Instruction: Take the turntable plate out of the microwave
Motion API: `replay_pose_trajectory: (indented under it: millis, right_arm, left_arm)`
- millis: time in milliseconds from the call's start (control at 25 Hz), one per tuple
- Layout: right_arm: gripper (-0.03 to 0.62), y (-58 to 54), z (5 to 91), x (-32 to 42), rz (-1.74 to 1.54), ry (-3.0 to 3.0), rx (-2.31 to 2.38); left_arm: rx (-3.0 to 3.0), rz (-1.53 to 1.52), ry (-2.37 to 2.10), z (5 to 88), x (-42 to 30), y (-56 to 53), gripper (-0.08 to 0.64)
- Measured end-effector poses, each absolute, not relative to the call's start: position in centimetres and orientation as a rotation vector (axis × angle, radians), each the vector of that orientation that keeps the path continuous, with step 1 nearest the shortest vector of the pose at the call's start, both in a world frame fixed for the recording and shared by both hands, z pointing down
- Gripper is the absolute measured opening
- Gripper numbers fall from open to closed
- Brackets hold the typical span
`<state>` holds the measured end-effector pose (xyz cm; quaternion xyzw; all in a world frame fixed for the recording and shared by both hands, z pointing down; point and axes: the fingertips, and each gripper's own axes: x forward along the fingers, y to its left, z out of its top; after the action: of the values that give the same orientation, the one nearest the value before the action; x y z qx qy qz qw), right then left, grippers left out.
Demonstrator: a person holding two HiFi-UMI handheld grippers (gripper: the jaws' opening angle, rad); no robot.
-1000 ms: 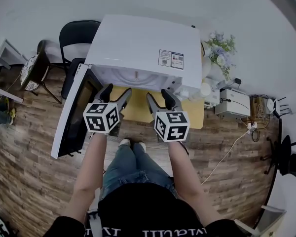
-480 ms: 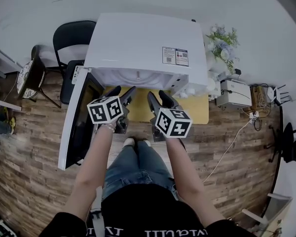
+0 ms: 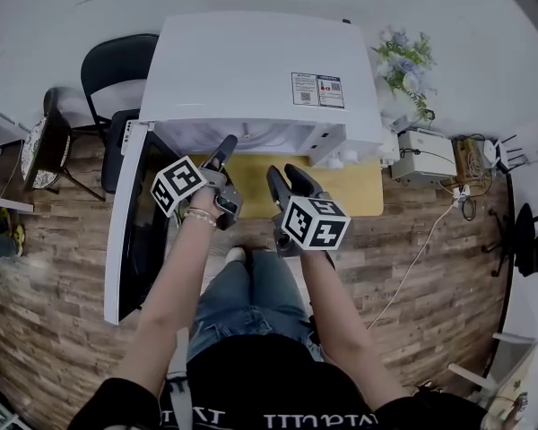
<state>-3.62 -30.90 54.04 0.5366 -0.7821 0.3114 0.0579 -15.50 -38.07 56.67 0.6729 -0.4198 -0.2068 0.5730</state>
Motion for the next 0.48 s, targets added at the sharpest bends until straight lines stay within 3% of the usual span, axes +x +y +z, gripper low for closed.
replay_pose_trajectory:
  millis: [480]
  right_arm:
    - [0.158,-31.1,54.6,-2.9,0.927,-2.351,1.652]
  left_arm:
    - [1.413,-0.582,-1.064,58.6,-15.9,-38.8,0.253]
